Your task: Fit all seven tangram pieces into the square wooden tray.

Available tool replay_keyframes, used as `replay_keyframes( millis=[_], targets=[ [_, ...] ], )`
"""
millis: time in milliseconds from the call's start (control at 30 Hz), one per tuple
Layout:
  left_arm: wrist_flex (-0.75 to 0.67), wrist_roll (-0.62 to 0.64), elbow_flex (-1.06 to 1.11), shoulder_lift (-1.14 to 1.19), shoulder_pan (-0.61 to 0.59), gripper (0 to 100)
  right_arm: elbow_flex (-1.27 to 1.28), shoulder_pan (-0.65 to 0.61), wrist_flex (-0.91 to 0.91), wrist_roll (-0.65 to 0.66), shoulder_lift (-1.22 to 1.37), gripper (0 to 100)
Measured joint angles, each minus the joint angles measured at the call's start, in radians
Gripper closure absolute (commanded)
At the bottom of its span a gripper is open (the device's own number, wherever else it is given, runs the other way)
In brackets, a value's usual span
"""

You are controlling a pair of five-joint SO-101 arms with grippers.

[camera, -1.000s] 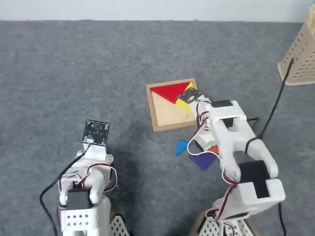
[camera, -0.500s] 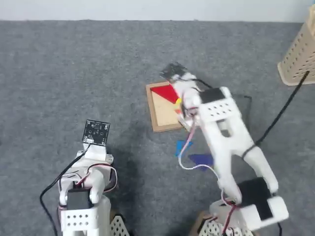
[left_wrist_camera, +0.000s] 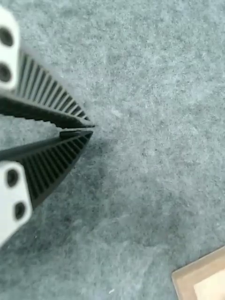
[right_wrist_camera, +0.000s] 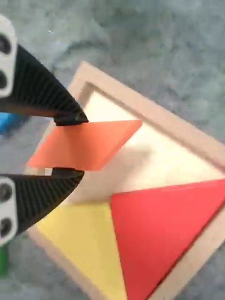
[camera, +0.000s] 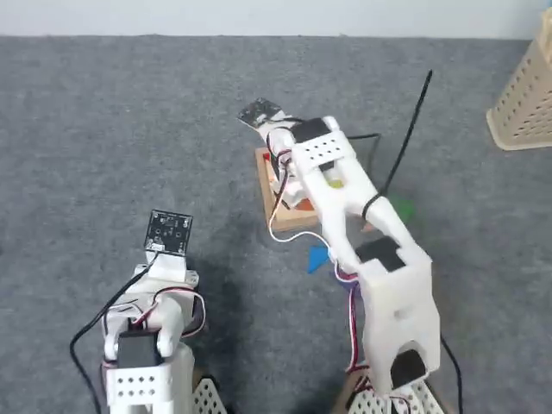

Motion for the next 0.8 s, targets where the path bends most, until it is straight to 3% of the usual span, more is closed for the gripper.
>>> replay_keyframes(
  millis=[200,367,467,700,800],
  targets=[
    [0.000,0.000,0.000,0.000,0.000,99,-0.064,-0.002,0.000,-0.003,0.058,97.0],
    [0.000,0.000,0.000,0.000,0.000,99,-0.072,-0.002,-0.003,-0.114,0.078,97.1],
    [0.000,0.000,0.000,0.000,0.000,99,-0.072,-0.003,-0.003,-0.115,0.078,97.4],
    [0.000,0.000,0.000,0.000,0.000,99,-0.072,0.002,0.049,0.261,0.078,97.1],
    [0.000,0.000,0.000,0.000,0.000,99,-0.074,0.015,0.055,0.287,0.078,97.1]
  ],
)
